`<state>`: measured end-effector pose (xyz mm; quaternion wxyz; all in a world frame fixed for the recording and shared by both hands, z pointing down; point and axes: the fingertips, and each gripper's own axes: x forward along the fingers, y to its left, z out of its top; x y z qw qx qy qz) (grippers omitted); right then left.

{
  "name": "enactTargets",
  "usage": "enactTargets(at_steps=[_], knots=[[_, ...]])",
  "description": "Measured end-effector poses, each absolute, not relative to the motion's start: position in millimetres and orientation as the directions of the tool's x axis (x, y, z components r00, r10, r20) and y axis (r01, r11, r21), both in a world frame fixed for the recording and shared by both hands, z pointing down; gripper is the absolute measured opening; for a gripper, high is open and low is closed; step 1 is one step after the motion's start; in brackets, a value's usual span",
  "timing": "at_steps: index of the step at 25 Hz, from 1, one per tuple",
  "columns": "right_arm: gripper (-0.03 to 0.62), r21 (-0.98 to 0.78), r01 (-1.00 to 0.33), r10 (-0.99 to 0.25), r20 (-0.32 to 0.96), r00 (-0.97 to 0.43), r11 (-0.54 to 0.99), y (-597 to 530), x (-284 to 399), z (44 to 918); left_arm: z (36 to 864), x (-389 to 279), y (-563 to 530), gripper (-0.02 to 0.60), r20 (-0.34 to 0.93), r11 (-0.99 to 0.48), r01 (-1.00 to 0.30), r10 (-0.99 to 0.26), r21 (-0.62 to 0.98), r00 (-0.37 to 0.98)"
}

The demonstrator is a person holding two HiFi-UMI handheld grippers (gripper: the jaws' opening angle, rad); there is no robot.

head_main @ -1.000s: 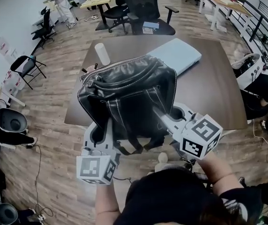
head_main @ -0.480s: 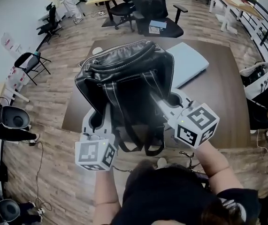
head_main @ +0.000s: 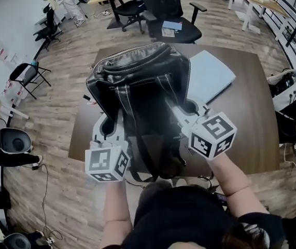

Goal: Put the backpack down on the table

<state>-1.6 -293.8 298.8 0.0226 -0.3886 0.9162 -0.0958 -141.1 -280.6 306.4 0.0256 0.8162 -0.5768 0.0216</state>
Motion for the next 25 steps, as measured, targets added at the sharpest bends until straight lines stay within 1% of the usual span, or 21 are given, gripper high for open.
enactTargets(at_steps=[10,16,25], knots=[[0.046,-0.183,-0.757,-0.762,0.053,-0.645,0.627,-376.6,-31.8,320.9,328.8,-172.4,-370.7,0.055,0.080,-0.387,-0.921,-0.917,0.046,0.390],[0.046,-0.201,-0.772,-0.776,0.078,-0.626,0.603,-415.7,-49.5,342.0,349.2,-190.2,-412.2,0.055,0.101,-0.392,-0.918,-0.913,0.053,0.396],[0.046,-0.171,-0.804,-0.800,0.109,-0.590,0.569,-459.3,-65.8,366.7,378.3,-206.6,-456.6,0.055,0.104,-0.398,-0.914,-0.909,0.073,0.404]])
